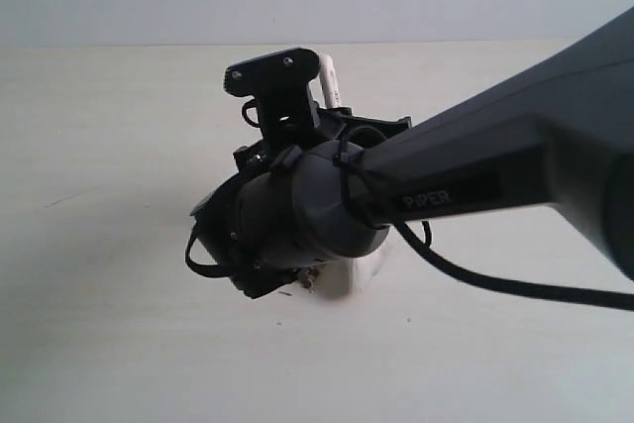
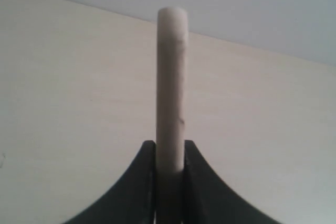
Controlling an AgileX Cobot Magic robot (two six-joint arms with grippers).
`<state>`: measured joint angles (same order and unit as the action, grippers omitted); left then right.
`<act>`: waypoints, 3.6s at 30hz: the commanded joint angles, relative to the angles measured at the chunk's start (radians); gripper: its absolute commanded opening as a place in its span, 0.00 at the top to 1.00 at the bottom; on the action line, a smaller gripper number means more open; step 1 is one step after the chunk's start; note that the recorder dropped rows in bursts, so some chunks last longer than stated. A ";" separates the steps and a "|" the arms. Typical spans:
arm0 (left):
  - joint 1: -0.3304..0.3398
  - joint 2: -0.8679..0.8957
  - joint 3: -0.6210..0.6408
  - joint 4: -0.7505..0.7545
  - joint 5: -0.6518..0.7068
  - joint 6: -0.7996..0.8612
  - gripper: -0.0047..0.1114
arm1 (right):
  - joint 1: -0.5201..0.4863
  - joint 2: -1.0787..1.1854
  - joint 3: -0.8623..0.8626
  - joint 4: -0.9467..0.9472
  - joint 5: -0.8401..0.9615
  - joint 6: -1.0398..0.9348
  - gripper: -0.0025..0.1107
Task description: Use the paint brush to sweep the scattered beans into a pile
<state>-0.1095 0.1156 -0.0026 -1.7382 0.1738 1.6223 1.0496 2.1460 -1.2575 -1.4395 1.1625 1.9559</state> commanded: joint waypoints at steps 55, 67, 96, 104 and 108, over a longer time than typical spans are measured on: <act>-0.004 -0.005 0.003 -0.006 0.007 0.000 0.96 | -0.087 -0.115 0.122 -0.305 -0.178 0.098 0.98; -0.004 -0.005 0.003 -0.006 0.007 0.000 0.96 | -0.048 -0.087 0.122 -0.305 -0.220 0.164 0.98; -0.004 -0.005 0.003 -0.006 0.007 0.000 0.96 | -0.109 -0.664 0.124 -0.305 -1.433 -0.659 0.98; -0.004 -0.005 0.003 -0.006 0.007 0.000 0.96 | -0.371 -0.592 0.166 -0.080 -2.227 -0.928 0.98; -0.004 -0.005 0.003 -0.006 0.007 0.000 0.96 | -0.470 -0.519 0.245 0.063 -2.384 -1.057 0.98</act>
<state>-0.1095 0.1156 -0.0026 -1.7382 0.1776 1.6223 0.6378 1.5844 -1.0537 -1.4799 -1.1318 0.9923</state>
